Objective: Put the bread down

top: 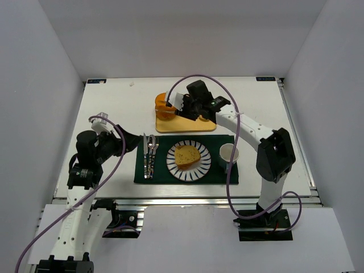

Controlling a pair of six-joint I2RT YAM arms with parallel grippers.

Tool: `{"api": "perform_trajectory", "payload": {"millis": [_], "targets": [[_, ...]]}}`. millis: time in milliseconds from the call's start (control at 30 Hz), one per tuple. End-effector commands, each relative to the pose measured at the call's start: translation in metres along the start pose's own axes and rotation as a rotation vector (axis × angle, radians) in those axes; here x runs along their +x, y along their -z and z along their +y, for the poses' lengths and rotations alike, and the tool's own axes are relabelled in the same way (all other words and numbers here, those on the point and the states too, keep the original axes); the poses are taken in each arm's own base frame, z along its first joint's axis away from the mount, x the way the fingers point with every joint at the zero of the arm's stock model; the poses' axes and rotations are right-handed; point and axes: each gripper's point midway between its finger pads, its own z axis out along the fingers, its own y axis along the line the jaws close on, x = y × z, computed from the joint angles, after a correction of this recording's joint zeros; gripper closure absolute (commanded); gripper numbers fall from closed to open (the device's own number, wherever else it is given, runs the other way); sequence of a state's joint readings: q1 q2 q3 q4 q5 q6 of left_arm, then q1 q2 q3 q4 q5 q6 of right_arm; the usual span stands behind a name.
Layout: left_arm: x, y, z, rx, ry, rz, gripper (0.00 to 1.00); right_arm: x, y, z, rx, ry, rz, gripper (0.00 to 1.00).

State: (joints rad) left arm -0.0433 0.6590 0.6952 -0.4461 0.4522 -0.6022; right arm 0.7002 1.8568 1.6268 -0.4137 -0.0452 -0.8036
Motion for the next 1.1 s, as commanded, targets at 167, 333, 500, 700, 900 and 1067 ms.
{"api": "perform_trajectory", "payload": {"millis": [167,333,500,700,900,1067], "targets": [[-0.003,0.001,-0.001,-0.002,-0.012,-0.013,0.25,0.009,-0.011,-0.024,0.067,0.062,0.06,0.57],[-0.004,-0.001,-0.001,0.0,-0.012,-0.008,0.25,0.024,-0.015,-0.017,0.029,0.034,0.108,0.75],[-0.005,-0.002,-0.002,0.005,-0.015,-0.007,0.25,0.017,-0.002,-0.029,0.039,-0.025,0.082,0.95],[-0.008,0.0,-0.003,0.001,-0.02,-0.015,0.25,-0.008,0.039,-0.051,0.075,-0.084,-0.027,0.97],[-0.006,0.001,-0.002,-0.005,-0.019,-0.017,0.25,-0.018,0.098,-0.039,0.042,-0.093,-0.109,0.96],[-0.004,0.001,0.0,-0.007,-0.013,-0.014,0.25,-0.002,0.141,0.012,-0.039,-0.106,-0.133,0.96]]}}
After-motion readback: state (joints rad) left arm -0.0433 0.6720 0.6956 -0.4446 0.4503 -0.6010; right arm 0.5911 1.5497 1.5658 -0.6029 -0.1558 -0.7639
